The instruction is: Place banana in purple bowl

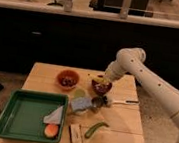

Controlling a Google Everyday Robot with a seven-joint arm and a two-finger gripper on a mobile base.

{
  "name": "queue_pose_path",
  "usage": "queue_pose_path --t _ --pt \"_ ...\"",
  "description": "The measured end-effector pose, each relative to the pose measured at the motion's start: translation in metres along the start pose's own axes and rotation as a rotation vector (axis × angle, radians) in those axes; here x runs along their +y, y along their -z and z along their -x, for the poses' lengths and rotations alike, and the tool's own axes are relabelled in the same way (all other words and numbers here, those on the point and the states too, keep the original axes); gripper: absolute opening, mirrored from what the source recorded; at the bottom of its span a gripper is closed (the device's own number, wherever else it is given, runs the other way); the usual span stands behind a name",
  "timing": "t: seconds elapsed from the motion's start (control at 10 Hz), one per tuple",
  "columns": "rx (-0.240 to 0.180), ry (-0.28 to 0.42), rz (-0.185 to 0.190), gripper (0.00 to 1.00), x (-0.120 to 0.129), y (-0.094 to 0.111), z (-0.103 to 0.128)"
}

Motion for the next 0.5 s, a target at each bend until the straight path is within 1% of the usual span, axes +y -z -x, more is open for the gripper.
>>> queue_pose_path --t 0.1,0.2,0.4,0.5 --pt "-0.009 0.022 0.002 0.01 -0.0002 0.0013 -0.0031" --pt "-0.020 0.060 0.007 0.01 0.0005 0.0017 -0.0063" --pt "-0.049 0.161 0.017 0.01 -0.0004 0.0016 -0.0074" --pt "-0.061 0.184 0.023 0.01 -0.0009 0.0007 -0.0071"
